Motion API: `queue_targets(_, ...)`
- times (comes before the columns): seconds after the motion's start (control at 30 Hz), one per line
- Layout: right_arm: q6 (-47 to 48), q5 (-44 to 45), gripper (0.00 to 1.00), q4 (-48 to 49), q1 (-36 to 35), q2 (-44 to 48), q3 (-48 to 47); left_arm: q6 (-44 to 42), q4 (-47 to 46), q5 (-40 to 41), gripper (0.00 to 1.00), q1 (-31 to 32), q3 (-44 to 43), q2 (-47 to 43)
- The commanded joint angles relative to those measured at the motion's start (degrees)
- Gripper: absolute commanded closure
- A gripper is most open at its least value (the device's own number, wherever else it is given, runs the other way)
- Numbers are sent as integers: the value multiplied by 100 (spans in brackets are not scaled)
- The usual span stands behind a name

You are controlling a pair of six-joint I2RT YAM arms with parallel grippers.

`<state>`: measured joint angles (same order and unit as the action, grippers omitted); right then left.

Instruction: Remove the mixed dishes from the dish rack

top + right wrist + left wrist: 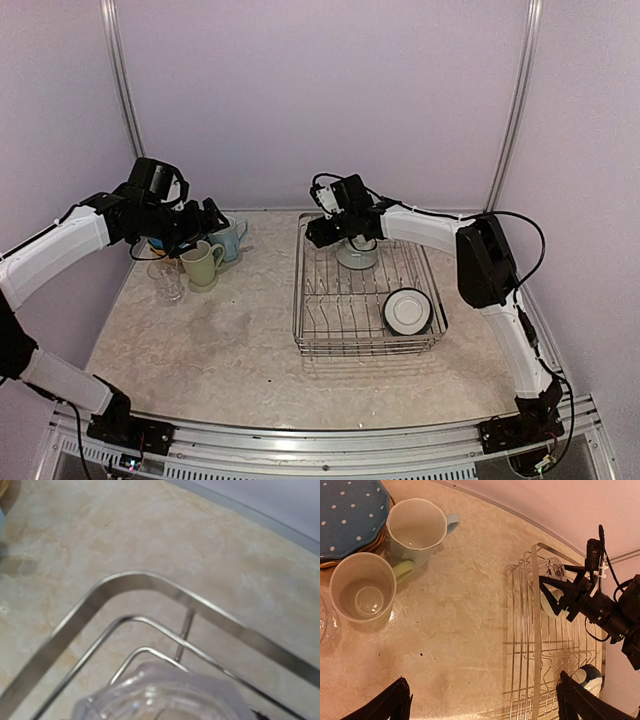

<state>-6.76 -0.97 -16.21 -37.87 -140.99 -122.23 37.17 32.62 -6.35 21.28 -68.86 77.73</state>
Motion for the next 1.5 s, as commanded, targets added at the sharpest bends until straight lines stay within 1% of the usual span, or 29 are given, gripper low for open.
queue_targets(0.0,2,53,67,-99,-48,432,237,-61,71,29,3,69,-156,20)
queue_targets(0.07,-1,53,70,-50,-47,692,444,-61,68,11,3,78,-186,54)
queue_targets(0.37,-84,-81,72,227,-59,1971,1400,-34,61,-101,3,159,-342,244)
queue_targets(0.67,-739,-519,77,1392,-43,3317,3562,56,-79,-295,3,232,-344,342)
queue_targets(0.87,-1016,-775,83,1549,-39,3677,4054,150,-365,-723,3,327,-492,573)
queue_targets(1.17,-1650,-1383,83,2425,-13,4360,4813,795,-1924,-2606,7,395,-280,958)
queue_targets(1.33,-2411,-2146,83,3322,72,4529,5221,1427,-3284,-3890,11,443,-128,1248)
queue_targets(1.47,-3050,-2695,84,4328,100,4549,5497,2181,-4651,-4601,13,500,4,1611)
